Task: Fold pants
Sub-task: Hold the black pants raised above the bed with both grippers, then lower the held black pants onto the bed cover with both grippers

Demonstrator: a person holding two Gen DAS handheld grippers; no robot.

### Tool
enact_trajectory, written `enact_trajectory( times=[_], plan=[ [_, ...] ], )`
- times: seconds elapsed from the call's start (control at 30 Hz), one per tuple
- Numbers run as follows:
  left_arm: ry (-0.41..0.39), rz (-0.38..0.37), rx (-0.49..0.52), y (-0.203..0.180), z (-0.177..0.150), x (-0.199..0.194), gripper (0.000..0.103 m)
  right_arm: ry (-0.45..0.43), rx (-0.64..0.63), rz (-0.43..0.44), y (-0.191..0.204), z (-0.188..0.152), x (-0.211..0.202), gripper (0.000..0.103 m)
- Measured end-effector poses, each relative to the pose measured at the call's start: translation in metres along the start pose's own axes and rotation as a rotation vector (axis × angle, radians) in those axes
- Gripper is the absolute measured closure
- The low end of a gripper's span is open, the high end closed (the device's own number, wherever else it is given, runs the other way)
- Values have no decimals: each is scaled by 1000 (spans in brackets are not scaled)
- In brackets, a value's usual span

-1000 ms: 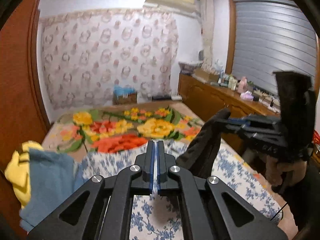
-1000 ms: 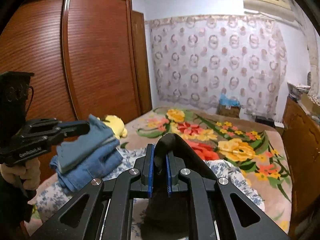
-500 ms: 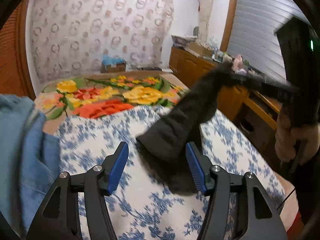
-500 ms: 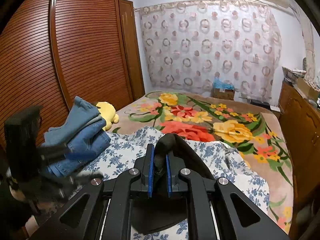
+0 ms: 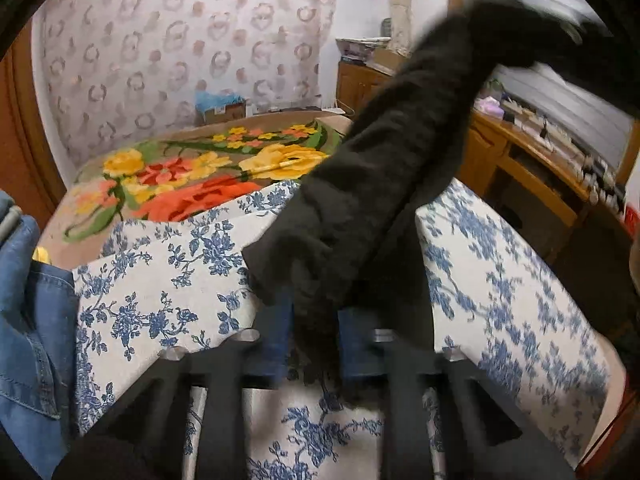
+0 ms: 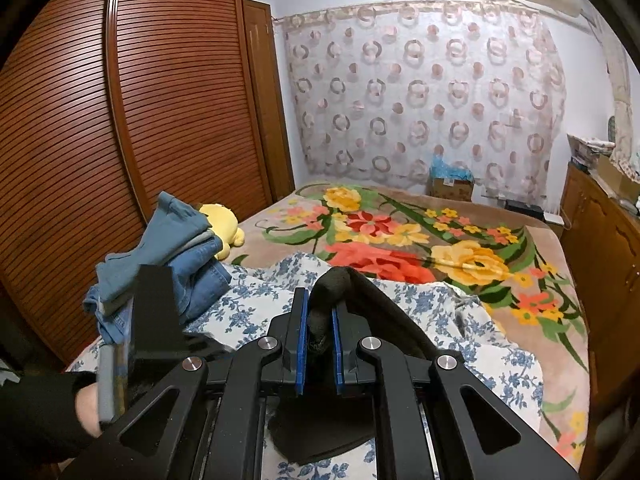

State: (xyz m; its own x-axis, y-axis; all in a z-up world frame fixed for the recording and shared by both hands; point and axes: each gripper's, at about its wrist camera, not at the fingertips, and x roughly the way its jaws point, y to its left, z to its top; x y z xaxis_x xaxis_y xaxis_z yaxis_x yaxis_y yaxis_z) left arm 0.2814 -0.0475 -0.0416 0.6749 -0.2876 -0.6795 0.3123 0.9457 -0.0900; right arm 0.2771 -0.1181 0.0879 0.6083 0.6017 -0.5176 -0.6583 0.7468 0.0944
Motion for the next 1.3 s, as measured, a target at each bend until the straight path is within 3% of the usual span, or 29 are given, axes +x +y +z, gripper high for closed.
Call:
enact_trajectory(
  times=[0.17,0.4,0.53,0.67,0.97,1.3],
  plan=[
    [-79,31,30,8,33,-37,88,-46,14,-20,-11,18,-8,93],
    [-229,133,87,25,110,-108,88,-139,51,-28,-26,75,-15,93],
    [-290,172,126,23,119,-143,88,-200,50,-3,-16,81,-34,93],
    [-274,158,129,21,94,-154,88,-169,31,6,0,49,-43,93],
    [-131,99,144,1,-19,-141,88,26,53,24,29,-68,-53,93],
    [-103,71,197,-36,-80,-167,88,72,95,54,54,-117,-97,93]
  ],
)
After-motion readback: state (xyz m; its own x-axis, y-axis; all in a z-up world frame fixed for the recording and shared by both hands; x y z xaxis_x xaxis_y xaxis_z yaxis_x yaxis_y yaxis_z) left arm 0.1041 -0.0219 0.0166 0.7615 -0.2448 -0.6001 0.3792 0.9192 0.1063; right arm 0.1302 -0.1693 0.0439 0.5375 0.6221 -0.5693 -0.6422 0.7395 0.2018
